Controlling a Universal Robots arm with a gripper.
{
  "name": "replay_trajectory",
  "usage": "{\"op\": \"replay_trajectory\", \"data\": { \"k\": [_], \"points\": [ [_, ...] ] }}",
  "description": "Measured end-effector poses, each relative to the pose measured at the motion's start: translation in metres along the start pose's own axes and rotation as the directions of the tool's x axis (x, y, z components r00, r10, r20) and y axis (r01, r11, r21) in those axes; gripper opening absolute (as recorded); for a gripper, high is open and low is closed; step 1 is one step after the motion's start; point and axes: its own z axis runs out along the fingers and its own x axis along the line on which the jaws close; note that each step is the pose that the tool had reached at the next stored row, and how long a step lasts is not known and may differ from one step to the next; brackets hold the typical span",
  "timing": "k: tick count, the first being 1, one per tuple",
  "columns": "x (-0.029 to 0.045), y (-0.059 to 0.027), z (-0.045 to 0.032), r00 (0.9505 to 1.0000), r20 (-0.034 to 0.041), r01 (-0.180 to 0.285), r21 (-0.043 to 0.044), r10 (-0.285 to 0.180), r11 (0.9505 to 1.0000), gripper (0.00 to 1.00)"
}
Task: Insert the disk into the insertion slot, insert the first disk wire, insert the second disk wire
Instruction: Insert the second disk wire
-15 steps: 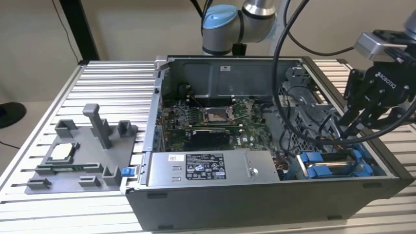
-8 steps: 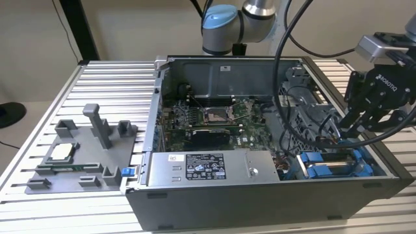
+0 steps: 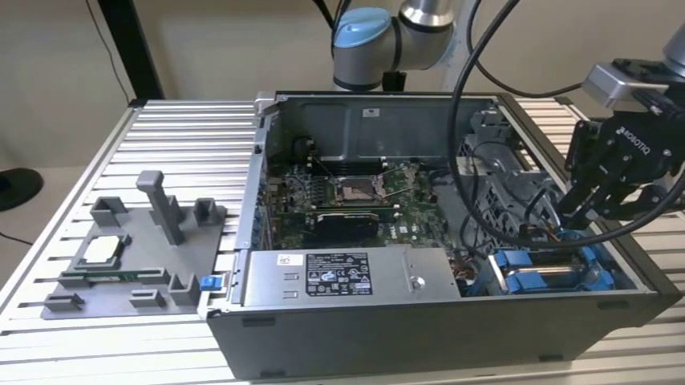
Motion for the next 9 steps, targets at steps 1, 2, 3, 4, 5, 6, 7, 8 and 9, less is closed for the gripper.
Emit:
{"op": "replay_trajectory", "data": {
  "k": [1, 2, 3, 4, 5, 6, 7, 8, 9],
  "points": [
    [0.0000, 0.0000, 0.0000, 1.0000, 0.0000, 0.000, 0.0000, 0.000, 1.0000, 1.00],
    [0.0000, 0.0000, 0.0001, 1.0000, 0.0002, 0.000, -0.0001, 0.000, 1.0000, 1.00],
    [0.0000, 0.0000, 0.0002, 1.0000, 0.0002, 0.000, -0.0001, 0.000, 1.0000, 1.00],
    [0.0000, 0.0000, 0.0002, 1.0000, 0.0003, 0.000, -0.0001, 0.000, 1.0000, 1.00],
    [0.0000, 0.0000, 0.0002, 1.0000, 0.0002, 0.000, 0.0000, 0.000, 1.0000, 0.00],
    [0.0000, 0.0000, 0.0002, 1.0000, 0.0002, 0.000, -0.0001, 0.000, 1.0000, 0.00],
    [0.0000, 0.0000, 0.0002, 1.0000, 0.0001, 0.000, 0.0000, 0.000, 1.0000, 0.00],
    [0.0000, 0.0000, 0.0002, 1.0000, 0.0002, 0.000, 0.0000, 0.000, 1.0000, 0.00],
    [0.0000, 0.0000, 0.0002, 1.0000, 0.0002, 0.000, 0.0000, 0.000, 1.0000, 0.00]
  ]
}}
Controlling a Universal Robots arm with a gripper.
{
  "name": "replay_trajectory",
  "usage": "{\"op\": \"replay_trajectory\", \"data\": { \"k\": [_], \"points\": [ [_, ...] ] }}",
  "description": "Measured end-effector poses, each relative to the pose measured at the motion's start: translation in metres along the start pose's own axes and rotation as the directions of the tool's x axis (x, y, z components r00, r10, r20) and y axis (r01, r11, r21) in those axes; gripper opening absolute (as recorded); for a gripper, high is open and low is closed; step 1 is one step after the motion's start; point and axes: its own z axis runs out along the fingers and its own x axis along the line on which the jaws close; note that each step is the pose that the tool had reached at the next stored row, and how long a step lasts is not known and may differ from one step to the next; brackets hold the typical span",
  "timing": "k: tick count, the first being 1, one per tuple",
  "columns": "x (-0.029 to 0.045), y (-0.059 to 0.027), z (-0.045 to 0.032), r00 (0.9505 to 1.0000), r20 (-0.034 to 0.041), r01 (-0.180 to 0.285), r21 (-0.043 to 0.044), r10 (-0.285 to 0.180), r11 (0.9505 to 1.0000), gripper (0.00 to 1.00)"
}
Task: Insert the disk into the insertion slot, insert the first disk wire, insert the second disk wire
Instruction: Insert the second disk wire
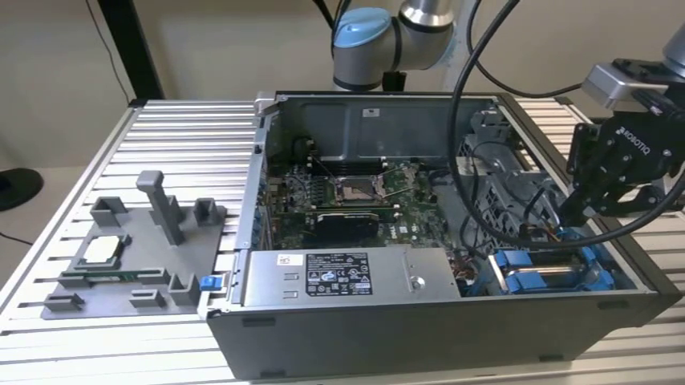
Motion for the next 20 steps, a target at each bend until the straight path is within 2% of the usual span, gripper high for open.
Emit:
{"op": "replay_trajectory", "data": {
  "k": [8, 13, 18, 19, 20],
  "points": [
    [0.0000, 0.0001, -0.0008, 1.0000, 0.0001, 0.000, 0.0000, 0.000, 1.0000, 0.00],
    [0.0006, 0.0009, -0.0108, 1.0000, 0.0000, 0.000, -0.0033, 0.000, 1.0000, 0.00],
    [0.0014, 0.0005, -0.0111, 1.0000, -0.0001, 0.000, -0.0036, 0.000, 1.0000, 0.00],
    [0.0017, 0.0004, -0.0110, 1.0000, -0.0002, 0.000, -0.0036, 0.000, 1.0000, 1.00],
    [0.0018, 0.0003, -0.0104, 1.0000, 0.0002, 0.000, -0.0036, 0.000, 1.0000, 1.00]
  ]
}}
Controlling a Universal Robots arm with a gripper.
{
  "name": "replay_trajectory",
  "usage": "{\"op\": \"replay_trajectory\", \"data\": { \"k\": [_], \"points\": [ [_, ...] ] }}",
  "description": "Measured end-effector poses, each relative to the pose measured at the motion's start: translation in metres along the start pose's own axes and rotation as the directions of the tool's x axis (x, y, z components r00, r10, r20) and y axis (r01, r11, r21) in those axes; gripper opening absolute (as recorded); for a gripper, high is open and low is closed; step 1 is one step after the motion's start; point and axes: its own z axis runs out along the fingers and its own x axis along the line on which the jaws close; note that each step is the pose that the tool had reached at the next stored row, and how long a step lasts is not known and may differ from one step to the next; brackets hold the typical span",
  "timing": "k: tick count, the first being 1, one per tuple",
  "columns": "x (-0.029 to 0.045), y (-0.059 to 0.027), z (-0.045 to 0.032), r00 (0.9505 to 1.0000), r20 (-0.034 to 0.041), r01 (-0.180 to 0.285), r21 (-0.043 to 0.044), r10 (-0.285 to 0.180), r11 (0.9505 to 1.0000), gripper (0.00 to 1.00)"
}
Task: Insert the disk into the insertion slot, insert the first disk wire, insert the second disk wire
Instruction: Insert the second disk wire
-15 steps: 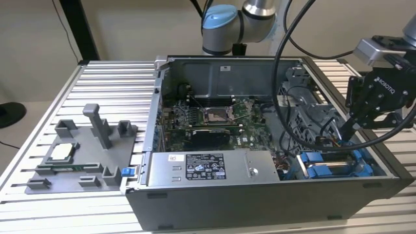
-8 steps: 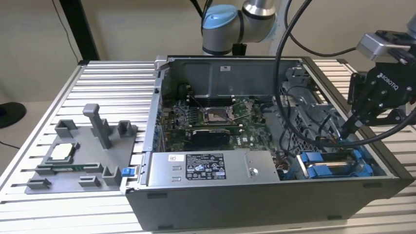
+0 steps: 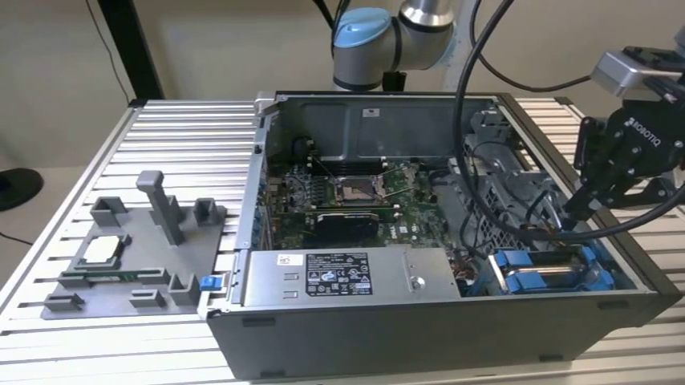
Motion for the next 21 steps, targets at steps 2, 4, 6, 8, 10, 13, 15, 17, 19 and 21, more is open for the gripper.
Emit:
{"op": "replay_trajectory", "data": {
  "k": [2, 4, 6, 8, 10, 13, 15, 17, 19, 21],
  "points": [
    [0.0000, -0.0004, 0.0024, 1.0000, -0.0003, 0.000, 0.0000, 0.000, 1.0000, 1.00],
    [0.0001, -0.0008, 0.0059, 1.0000, -0.0006, 0.000, 0.0000, 0.000, 1.0000, 1.00],
    [0.0001, -0.0010, 0.0071, 1.0000, -0.0008, 0.000, 0.0001, 0.000, 1.0000, 1.00],
    [0.0002, -0.0011, 0.0079, 1.0000, -0.0007, 0.000, 0.0000, 0.000, 1.0000, 1.00],
    [0.0002, -0.0013, 0.0094, 1.0000, -0.0018, 0.000, 0.0000, 0.000, 1.0000, 1.00],
    [0.0002, -0.0016, 0.0112, 1.0000, -0.0034, -0.001, 0.0001, 0.001, 1.0000, 1.00],
    [0.0002, -0.0016, 0.0112, 1.0000, -0.0037, -0.001, 0.0001, 0.001, 1.0000, 0.00],
    [0.0002, -0.0016, 0.0113, 1.0000, -0.0037, -0.001, 0.0001, 0.001, 1.0000, 0.00],
    [0.0002, -0.0016, 0.0113, 1.0000, -0.0035, -0.001, 0.0001, 0.001, 1.0000, 0.00],
    [0.0002, -0.0015, 0.0105, 1.0000, -0.0035, -0.001, 0.0001, 0.001, 1.0000, 0.00]
  ]
}}
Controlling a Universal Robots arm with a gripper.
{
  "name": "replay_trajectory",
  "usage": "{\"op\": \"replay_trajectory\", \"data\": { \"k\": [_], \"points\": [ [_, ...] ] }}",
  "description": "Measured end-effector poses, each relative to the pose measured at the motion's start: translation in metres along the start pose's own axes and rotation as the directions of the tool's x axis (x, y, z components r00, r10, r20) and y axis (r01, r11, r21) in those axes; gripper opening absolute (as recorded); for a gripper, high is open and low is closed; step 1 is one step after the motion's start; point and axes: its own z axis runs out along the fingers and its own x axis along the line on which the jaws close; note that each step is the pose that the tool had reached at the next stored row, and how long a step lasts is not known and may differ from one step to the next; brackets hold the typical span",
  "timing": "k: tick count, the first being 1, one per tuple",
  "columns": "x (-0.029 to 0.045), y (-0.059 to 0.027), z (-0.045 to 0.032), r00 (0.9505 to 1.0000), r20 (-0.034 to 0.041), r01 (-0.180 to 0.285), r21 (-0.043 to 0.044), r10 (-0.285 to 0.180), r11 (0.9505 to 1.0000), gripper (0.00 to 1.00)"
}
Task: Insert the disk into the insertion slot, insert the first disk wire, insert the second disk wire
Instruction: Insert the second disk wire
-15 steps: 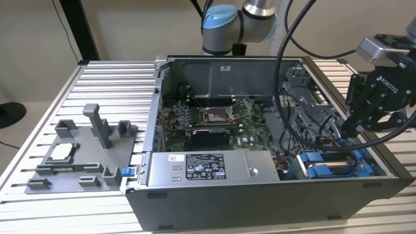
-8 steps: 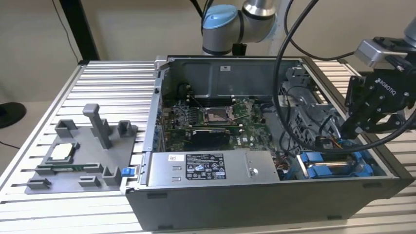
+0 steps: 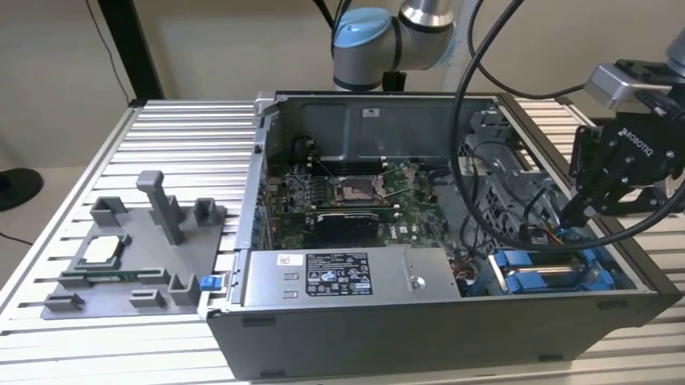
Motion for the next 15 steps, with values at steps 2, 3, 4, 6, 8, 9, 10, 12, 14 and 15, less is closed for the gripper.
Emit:
{"op": "replay_trajectory", "data": {
  "k": [2, 3, 4, 6, 8, 9, 10, 12, 14, 15],
  "points": [
    [0.0000, 0.0011, -0.0045, 1.0000, -0.0001, 0.000, 0.0000, 0.000, 1.0000, 0.00],
    [0.0000, 0.0020, -0.0079, 1.0000, -0.0001, 0.000, 0.0001, 0.000, 1.0000, 0.00],
    [0.0000, 0.0027, -0.0104, 1.0000, -0.0001, 0.000, 0.0000, 0.000, 1.0000, 0.00],
    [0.0004, 0.0054, -0.0137, 1.0000, -0.0001, 0.000, 0.0001, 0.000, 1.0000, 0.00],
    [0.0013, 0.0096, -0.0149, 1.0000, 0.0000, 0.000, 0.0010, 0.000, 1.0000, 0.00],
    [0.0019, 0.0123, -0.0149, 1.0000, 0.0001, 0.000, 0.0021, 0.000, 1.0000, 0.00],
    [0.0024, 0.0147, -0.0148, 1.0000, 0.0001, 0.000, 0.0035, 0.000, 1.0000, 0.00],
    [0.0035, 0.0204, -0.0143, 1.0000, 0.0001, 0.000, 0.0077, 0.000, 1.0000, 0.00],
    [0.0046, 0.0260, -0.0135, 1.0000, 0.0001, 0.000, 0.0102, 0.000, 0.9999, 0.00],
    [0.0052, 0.0285, -0.0131, 1.0000, 0.0002, 0.000, 0.0111, 0.000, 0.9999, 0.00]
  ]
}}
